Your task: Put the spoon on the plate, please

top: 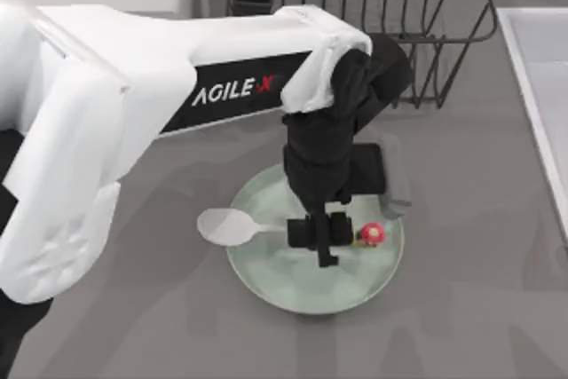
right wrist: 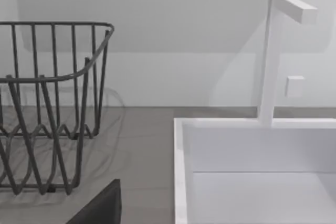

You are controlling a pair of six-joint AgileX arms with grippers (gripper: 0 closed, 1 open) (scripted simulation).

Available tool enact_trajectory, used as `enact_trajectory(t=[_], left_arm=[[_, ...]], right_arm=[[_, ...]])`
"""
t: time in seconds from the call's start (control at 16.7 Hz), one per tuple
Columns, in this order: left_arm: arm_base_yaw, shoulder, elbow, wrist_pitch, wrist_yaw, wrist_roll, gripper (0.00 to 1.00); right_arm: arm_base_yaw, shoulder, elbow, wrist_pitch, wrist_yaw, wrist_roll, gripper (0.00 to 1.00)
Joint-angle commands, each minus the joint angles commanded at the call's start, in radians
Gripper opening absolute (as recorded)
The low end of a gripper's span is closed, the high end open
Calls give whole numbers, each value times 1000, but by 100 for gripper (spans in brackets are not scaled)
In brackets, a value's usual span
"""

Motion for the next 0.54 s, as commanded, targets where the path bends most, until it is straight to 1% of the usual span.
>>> enact_trajectory(t=[0.18,0.24,0.54], left_arm=[[0,0,0,0,0,0,98],[0,0,0,0,0,0,100],[0,0,0,0,0,0,100]], right_arm=[[0,0,0,0,0,0,100],[0,0,0,0,0,0,100],[0,0,0,0,0,0,100]])
